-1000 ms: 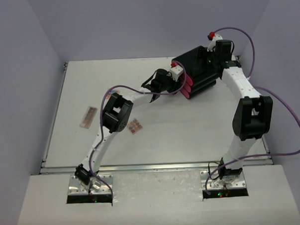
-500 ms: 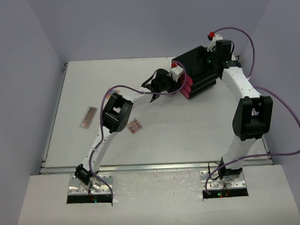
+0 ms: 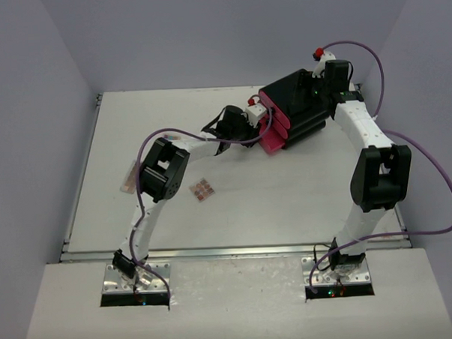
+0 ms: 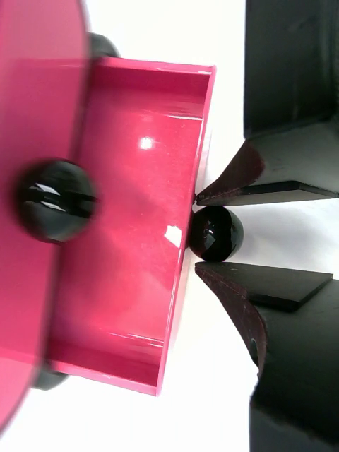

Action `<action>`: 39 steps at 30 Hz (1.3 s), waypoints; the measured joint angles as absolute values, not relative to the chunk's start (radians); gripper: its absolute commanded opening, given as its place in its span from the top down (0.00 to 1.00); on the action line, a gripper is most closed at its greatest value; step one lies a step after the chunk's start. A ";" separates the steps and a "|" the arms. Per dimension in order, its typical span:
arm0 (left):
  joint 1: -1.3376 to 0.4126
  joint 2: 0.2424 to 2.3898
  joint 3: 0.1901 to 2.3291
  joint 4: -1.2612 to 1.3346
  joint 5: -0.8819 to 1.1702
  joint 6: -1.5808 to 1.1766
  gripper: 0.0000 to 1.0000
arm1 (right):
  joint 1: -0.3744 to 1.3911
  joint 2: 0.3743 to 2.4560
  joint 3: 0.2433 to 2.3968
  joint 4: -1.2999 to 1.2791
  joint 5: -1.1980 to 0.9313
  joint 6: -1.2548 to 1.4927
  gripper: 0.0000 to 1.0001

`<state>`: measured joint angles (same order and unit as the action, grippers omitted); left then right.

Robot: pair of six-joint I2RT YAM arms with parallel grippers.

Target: Organize the makeup

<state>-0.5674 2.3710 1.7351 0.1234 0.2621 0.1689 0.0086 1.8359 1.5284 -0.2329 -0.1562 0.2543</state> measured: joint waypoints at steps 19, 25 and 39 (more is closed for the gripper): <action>-0.548 2.234 1.543 0.060 0.260 0.281 0.91 | 0.009 1.832 1.528 -0.240 -0.157 0.254 0.23; -0.548 2.212 1.513 0.057 0.251 0.290 0.72 | 0.009 1.832 1.528 -0.243 -0.160 0.254 0.23; -0.547 2.133 1.514 -0.097 0.221 0.320 0.00 | 0.009 1.827 1.529 -0.255 -0.194 0.253 0.23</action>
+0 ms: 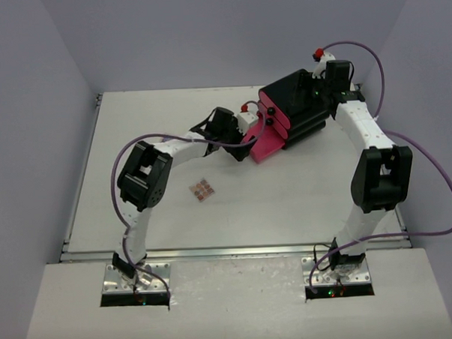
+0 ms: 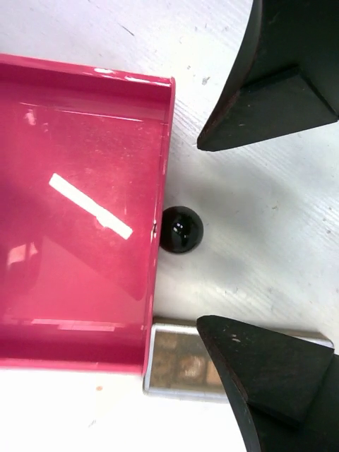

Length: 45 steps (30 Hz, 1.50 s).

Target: Organize the makeup

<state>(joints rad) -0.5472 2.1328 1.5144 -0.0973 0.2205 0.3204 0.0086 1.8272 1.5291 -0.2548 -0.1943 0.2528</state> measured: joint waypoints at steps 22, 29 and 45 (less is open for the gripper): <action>-0.002 1.647 1.526 -0.542 0.026 0.319 0.00 | 0.026 1.578 1.360 -0.377 -0.237 0.270 0.22; 0.048 1.677 1.374 -0.589 0.035 0.306 0.00 | 0.053 1.508 1.269 -0.345 -0.263 0.270 0.22; -0.073 2.043 1.510 -0.508 0.047 0.270 0.00 | 0.073 1.506 1.236 -0.354 -0.209 0.282 0.22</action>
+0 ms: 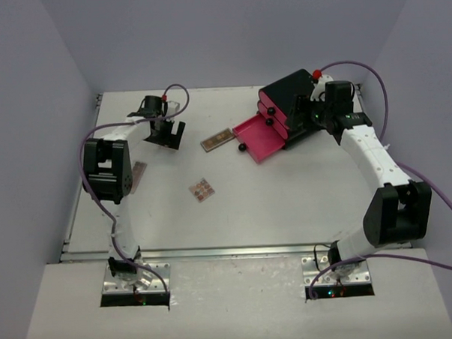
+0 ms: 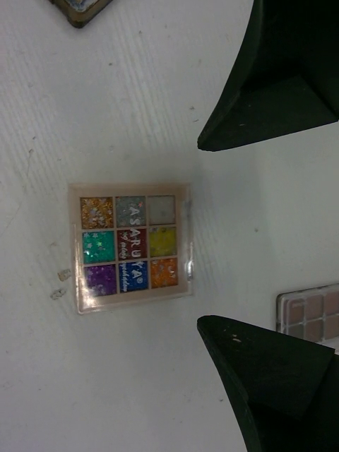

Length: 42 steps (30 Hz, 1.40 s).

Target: Organize the makeup

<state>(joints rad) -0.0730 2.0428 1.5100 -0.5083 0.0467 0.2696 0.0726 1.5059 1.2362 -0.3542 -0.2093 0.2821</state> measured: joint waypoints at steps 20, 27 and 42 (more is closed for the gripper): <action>-0.072 2.163 1.576 -0.429 0.041 0.255 0.44 | 0.087 1.503 1.231 -0.372 -0.176 0.289 0.22; -0.065 2.162 1.561 -0.396 0.075 0.253 0.79 | 0.095 1.503 1.233 -0.389 -0.177 0.300 0.22; -0.051 2.145 1.539 -0.377 0.150 0.265 0.88 | 0.095 1.493 1.233 -0.399 -0.164 0.315 0.22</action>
<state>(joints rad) -0.0509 2.1451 1.5386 -0.3773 0.1502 0.2646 0.0952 1.4933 1.2327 -0.3994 -0.1635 0.3149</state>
